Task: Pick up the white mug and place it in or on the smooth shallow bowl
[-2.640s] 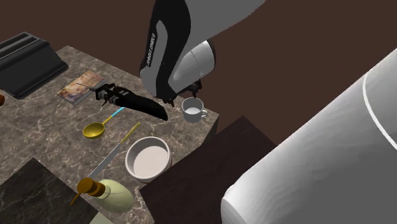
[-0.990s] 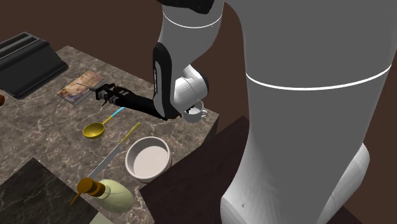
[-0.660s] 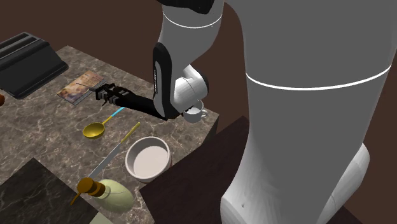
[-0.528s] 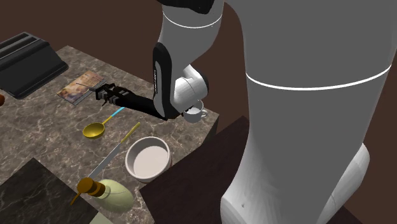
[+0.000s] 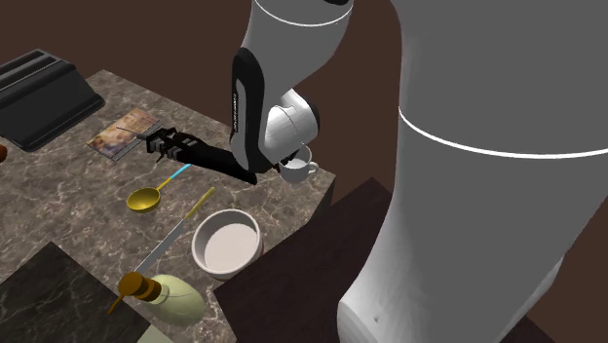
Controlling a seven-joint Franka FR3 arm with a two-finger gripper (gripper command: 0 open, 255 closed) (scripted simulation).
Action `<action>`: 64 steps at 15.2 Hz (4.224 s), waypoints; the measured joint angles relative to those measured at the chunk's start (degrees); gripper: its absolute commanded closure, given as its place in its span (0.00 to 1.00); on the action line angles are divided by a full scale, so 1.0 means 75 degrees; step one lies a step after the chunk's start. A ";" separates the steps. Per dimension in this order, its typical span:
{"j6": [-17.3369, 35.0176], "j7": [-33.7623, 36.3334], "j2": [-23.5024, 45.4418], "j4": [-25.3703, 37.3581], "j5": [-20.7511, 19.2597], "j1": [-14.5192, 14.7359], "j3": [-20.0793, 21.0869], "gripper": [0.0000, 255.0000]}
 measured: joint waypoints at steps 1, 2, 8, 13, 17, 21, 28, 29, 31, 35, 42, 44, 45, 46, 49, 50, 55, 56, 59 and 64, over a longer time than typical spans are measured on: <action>-0.0080 -0.0013 -0.0109 -0.0030 0.0008 -0.0011 0.0010 1.00; -0.0171 -0.0033 -0.0234 -0.0064 0.0019 -0.0026 0.0024 1.00; -0.0819 -0.0164 -0.1049 -0.0229 0.0116 -0.0103 0.0107 1.00; -0.1353 -0.0257 -0.1632 -0.0278 0.0209 -0.0128 0.0157 1.00; -0.1795 -0.0324 -0.2109 -0.0312 0.0276 -0.0132 0.0182 1.00; -0.2245 -0.0382 -0.2527 -0.0280 0.0338 -0.0127 0.0199 1.00; -0.2543 0.0419 -0.3306 -0.0808 0.0330 0.0271 0.0626 1.00; -0.2530 0.0651 -0.3462 -0.0992 0.0336 0.0380 0.0754 1.00; -0.2552 0.1064 -0.3576 -0.1110 0.0373 0.0582 0.0998 1.00; -0.2605 0.1975 -0.3846 -0.1376 0.0516 0.1054 0.1572 1.00; -0.2817 0.3522 -0.4020 -0.1411 0.0839 0.1872 0.2598 1.00; -0.2935 0.3925 -0.4140 -0.1430 0.0982 0.2121 0.2877 1.00; -0.3082 0.4173 -0.4191 -0.1339 0.1064 0.2274 0.3055 1.00; -0.3013 0.4361 -0.4061 -0.1297 0.1014 0.2304 0.3157 1.00; -0.2681 0.4696 -0.3703 -0.1302 0.0799 0.2288 0.3295 1.00; -0.2545 0.4798 -0.3548 -0.1296 0.0681 0.2254 0.3317 1.00; -0.1918 0.5292 -0.2876 -0.1313 0.0020 0.2105 0.3324 1.00; -0.1784 0.5427 -0.2722 -0.1311 -0.0160 0.2081 0.3308 1.00; -0.1508 0.5832 -0.2339 -0.1254 -0.0655 0.2078 0.3242 1.00; -0.1214 0.6241 -0.1954 -0.1212 -0.1206 0.2112 0.3082 1.00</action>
